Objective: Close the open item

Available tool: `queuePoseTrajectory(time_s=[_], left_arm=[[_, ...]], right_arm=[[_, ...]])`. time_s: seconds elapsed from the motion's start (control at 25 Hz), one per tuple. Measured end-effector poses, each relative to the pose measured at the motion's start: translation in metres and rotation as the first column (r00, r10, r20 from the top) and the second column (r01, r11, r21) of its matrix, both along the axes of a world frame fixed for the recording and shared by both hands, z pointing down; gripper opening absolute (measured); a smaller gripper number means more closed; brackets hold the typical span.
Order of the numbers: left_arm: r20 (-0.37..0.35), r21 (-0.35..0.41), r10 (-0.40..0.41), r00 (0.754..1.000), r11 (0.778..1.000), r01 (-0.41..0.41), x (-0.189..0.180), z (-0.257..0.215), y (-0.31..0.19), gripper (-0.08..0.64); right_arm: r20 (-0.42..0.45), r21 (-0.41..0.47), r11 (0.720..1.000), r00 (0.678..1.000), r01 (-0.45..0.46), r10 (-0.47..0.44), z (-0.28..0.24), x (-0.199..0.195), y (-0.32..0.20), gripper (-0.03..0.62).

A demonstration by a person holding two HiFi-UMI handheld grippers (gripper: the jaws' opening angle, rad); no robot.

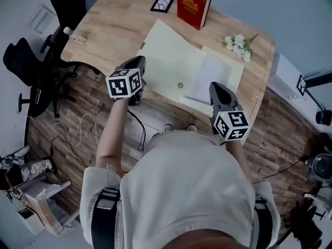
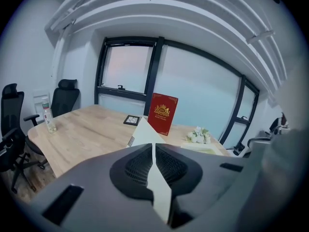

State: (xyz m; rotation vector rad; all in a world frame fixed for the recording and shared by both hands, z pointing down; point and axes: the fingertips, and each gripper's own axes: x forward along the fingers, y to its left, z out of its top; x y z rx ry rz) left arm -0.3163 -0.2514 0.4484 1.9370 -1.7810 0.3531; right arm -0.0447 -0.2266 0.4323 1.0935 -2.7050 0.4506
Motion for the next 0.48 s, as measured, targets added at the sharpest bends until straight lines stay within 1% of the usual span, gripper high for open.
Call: queuePoseTrajectory(time_s=[0.24,0.4,0.48], left_arm=[[0.044,-0.048,0.067,0.997,0.997,-0.065,-0.011,0.006,-0.016,0.021],[0.063,-0.084,0.133,0.989,0.988,-0.128,-0.014,0.010,-0.026,0.021],[0.081,-0.099,0.147,0.986,0.985,-0.139,-0.018,0.013,-0.032,0.023]], right_arm=[[-0.005,-0.008,0.999,0.999,-0.049,0.049,0.003,0.005,-0.002,0.018],[-0.008,-0.007,0.997,0.997,-0.081,0.081,0.004,0.009,-0.003,0.018],[-0.009,-0.008,0.995,0.995,-0.100,0.099,0.004,0.012,-0.003,0.018]])
